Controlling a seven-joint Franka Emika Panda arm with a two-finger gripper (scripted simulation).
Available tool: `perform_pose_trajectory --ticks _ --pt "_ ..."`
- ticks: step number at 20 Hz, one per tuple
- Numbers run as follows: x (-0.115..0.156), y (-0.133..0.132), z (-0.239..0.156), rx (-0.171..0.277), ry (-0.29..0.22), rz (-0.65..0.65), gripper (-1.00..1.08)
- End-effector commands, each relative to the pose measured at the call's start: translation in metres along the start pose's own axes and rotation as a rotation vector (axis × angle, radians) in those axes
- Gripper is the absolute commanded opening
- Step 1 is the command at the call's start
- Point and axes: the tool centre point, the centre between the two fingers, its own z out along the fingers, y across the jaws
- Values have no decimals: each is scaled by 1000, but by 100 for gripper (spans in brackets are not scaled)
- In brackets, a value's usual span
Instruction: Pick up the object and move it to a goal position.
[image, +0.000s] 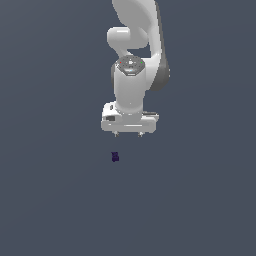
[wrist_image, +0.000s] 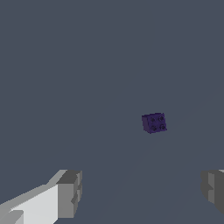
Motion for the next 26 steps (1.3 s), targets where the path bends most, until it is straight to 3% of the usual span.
perform_pose_trajectory --ticks 1,16,26 --pt "0 0 0 0 0 0 100" --pt "9 18 -19 -19 21 12 100" --pt "17 30 14 -12 12 -41 100"
